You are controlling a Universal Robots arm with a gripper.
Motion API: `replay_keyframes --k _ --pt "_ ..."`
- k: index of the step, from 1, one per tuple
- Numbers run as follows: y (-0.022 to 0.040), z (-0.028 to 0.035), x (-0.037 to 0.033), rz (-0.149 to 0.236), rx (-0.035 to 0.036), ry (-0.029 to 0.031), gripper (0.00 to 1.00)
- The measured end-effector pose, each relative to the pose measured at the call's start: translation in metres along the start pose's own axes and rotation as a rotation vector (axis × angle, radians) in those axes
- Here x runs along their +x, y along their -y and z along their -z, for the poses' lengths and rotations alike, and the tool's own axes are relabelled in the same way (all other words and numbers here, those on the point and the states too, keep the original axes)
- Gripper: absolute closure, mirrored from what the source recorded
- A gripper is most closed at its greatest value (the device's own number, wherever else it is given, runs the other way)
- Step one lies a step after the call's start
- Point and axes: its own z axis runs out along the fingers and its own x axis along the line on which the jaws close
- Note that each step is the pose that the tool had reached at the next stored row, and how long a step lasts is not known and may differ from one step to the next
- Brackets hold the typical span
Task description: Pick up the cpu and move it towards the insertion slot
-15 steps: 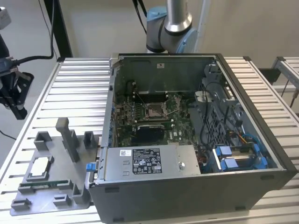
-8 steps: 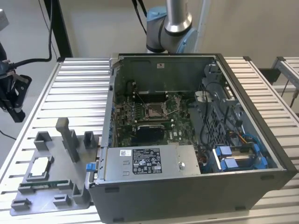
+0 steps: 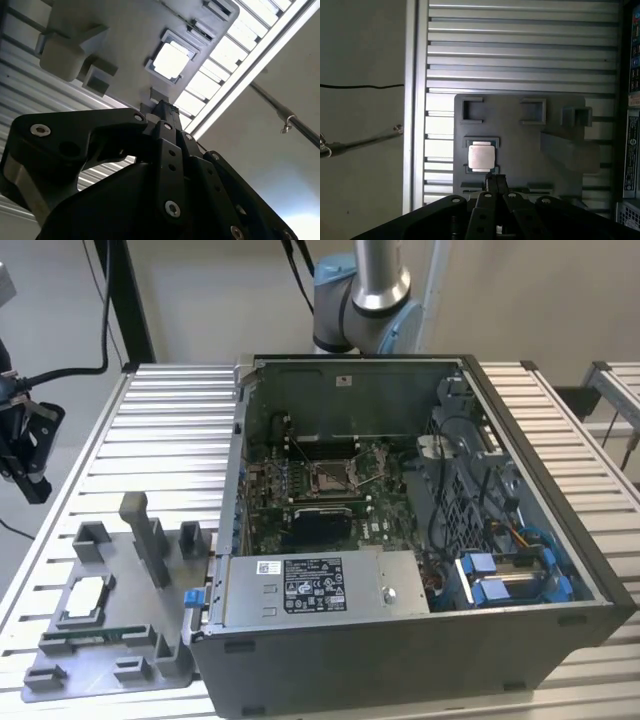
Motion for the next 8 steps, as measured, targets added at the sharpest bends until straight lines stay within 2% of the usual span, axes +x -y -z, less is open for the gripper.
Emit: replay_keyframes --k 8 --pt "0.0 0.0 0.0001 0.0 0.0 -0.0001 1.0"
